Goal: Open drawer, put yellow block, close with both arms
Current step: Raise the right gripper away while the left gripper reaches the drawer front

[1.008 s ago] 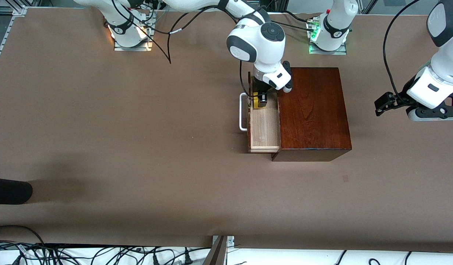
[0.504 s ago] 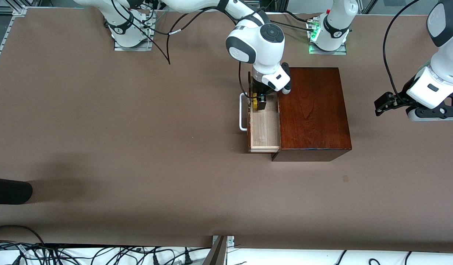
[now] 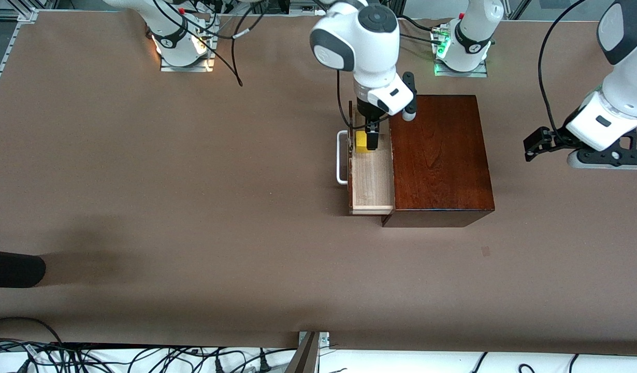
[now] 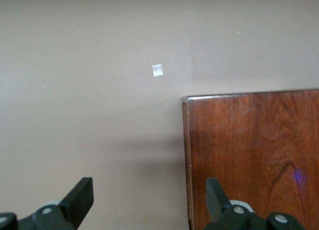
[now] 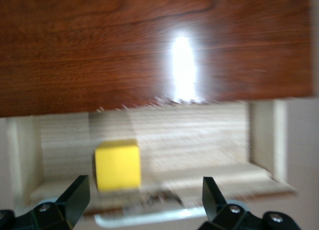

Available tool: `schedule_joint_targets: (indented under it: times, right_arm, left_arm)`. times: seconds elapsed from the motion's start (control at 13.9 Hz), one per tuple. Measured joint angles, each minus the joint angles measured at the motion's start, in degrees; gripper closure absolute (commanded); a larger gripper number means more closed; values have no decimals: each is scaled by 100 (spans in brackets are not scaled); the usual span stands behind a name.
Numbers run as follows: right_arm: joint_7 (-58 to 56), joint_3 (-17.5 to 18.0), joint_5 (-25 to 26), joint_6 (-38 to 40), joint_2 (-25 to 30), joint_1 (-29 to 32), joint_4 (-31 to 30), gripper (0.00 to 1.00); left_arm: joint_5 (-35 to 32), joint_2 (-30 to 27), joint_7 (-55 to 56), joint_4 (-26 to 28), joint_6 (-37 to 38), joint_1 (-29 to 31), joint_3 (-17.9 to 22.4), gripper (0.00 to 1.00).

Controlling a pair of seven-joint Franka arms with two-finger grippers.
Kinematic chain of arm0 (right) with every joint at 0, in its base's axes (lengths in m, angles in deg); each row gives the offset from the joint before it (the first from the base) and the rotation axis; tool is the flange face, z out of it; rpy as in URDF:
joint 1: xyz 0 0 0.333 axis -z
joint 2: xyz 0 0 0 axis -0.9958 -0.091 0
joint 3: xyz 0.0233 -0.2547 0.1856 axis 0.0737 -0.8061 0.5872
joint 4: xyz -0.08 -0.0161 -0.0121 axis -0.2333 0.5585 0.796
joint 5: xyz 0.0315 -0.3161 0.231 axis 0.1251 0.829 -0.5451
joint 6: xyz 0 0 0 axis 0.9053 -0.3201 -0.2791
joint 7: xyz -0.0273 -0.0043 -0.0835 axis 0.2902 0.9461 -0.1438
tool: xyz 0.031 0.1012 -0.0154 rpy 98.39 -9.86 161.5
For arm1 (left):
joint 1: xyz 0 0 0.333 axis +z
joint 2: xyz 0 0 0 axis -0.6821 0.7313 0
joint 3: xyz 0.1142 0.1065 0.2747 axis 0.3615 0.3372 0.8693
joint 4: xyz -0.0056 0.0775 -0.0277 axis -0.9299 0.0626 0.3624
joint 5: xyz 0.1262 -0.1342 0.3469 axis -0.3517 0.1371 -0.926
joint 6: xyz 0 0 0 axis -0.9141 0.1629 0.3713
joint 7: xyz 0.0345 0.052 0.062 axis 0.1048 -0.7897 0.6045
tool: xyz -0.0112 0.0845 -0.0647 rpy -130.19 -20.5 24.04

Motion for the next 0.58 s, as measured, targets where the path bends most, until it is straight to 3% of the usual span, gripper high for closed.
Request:
schedule_joint_targets:
  times: [0.29, 0.58]
  right_arm:
    - [-146, -20, -485, 472, 601, 924, 3, 0]
    - [-130, -380, -554, 962, 867, 1427, -1, 0]
  left_arm:
    - [163, -6, -1251, -17, 132, -4, -483, 0]
    - [1434, 78, -3072, 7, 202, -7, -726, 0]
